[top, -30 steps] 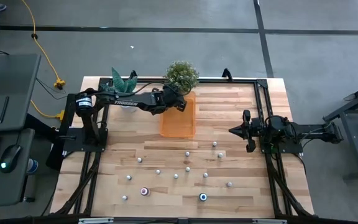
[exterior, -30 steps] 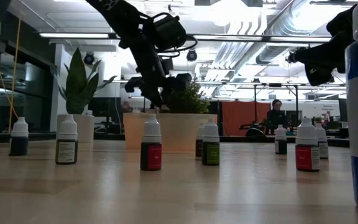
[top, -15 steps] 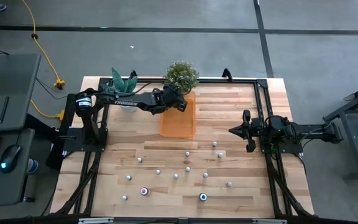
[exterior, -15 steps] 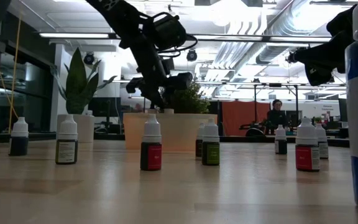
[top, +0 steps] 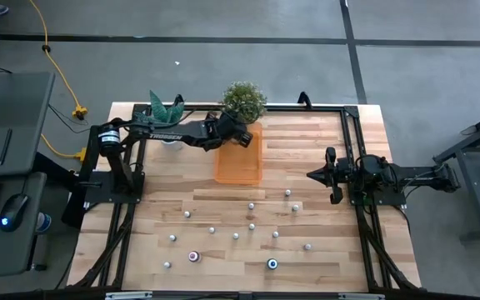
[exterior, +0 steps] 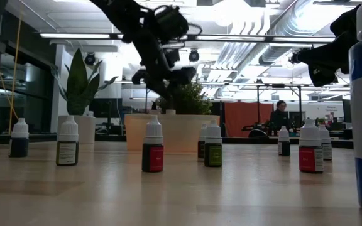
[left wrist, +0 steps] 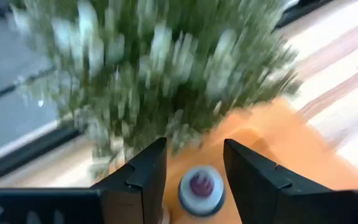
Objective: Pick & Place food coloring
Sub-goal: Put the left small dark green food coloring bottle into the orange bin
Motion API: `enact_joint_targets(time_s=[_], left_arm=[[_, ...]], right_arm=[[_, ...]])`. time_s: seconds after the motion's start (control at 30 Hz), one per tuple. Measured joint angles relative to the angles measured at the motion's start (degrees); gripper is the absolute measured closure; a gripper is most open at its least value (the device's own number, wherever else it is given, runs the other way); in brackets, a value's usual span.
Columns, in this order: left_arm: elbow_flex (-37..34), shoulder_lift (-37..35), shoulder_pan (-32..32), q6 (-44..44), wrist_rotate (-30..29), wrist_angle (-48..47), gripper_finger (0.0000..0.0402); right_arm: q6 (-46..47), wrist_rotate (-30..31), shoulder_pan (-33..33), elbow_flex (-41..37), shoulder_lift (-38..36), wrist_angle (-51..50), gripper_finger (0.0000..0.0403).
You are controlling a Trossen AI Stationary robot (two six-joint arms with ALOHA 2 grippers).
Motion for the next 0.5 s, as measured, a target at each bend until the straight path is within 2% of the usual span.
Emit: enact_joint_targets(time_s=[0.33,0.5], left_arm=[[1.0,-7.3,-1.4,5.7,2.4,0.7,0.0247],[1.0,-11.0,-3.2,12.2,8.0,1.0,0.0247]], right_arm=[[0.0,0.0,0.0,0.0,0.0,0.0,0.0402],[0.0,0.0,0.0,0.0,0.0,0.0,0.0402]])
